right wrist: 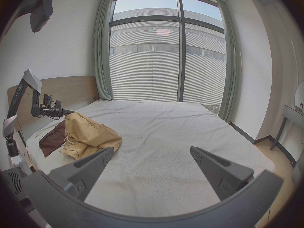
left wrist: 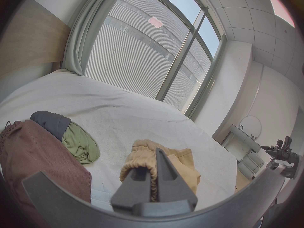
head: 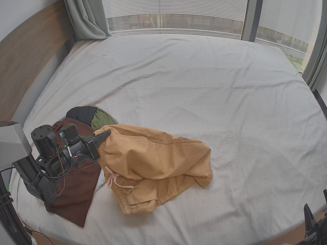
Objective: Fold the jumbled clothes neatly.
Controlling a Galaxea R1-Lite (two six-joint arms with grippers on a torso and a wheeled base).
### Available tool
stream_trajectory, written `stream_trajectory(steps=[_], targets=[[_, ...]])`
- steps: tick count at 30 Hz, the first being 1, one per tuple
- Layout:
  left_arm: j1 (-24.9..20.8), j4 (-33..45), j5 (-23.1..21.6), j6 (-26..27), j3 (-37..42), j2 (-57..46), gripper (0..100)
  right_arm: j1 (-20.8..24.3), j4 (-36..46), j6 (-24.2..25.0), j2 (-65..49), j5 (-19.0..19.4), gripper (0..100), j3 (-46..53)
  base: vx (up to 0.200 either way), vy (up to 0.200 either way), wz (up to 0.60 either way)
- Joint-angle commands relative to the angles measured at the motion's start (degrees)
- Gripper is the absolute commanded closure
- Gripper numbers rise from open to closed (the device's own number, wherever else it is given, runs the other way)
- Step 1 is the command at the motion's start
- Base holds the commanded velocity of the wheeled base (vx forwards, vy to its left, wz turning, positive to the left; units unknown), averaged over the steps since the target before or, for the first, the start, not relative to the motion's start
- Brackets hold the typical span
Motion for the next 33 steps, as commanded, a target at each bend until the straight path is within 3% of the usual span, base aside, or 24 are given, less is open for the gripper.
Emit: stream_trajectory(steps=[1,4,6,10,15,17,20,25,33], targets=[[0.17,-0.04,0.12,-0.02,-0.07,-0.27,100,0.01,-0.07,-0.08,-0.93,0.04,0,0.92,0.0,0.0,0.0],[0.44,-0.04,0.03,-0.02,-0.07,-0.19,100,-0.08,-5.43,0.27,-0.93,0.48,0,-2.33,0.0,0.0,0.0],[0.44,-0.04,0.03,-0.1,-0.24,-0.19,100,-1.22,-14.04,1.42,6.63,0.48,0,-15.25,0.0,0.0,0.0],[0.0,-0.04,0.12,-0.02,-0.07,-0.1,100,-1.22,-9.82,1.77,16.04,1.09,0,-28.7,0.0,0.0,0.0],[-0.09,-0.13,0.12,-0.02,0.11,-0.1,100,0.89,-1.65,3.18,20.61,3.73,0,-28.78,0.0,0.0,0.0],[0.17,-0.04,0.12,-0.02,0.02,-0.19,100,3.08,-0.59,7.66,22.72,3.73,0,-27.46,0.0,0.0,0.0],[0.26,-0.04,0.12,-0.02,0.02,-0.27,100,4.05,-0.51,10.56,26.32,3.91,0,-27.55,0.0,0.0,0.0],[0.44,-0.04,0.03,-0.1,-0.42,-0.19,100,4.23,-1.12,11.0,32.91,5.31,0,-27.99,0.0,0.0,0.0],[0.61,-0.04,-0.23,-0.19,-0.51,-0.36,100,4.14,-2.35,11.52,43.99,11.11,0,-27.9,0.0,0.0,0.0]])
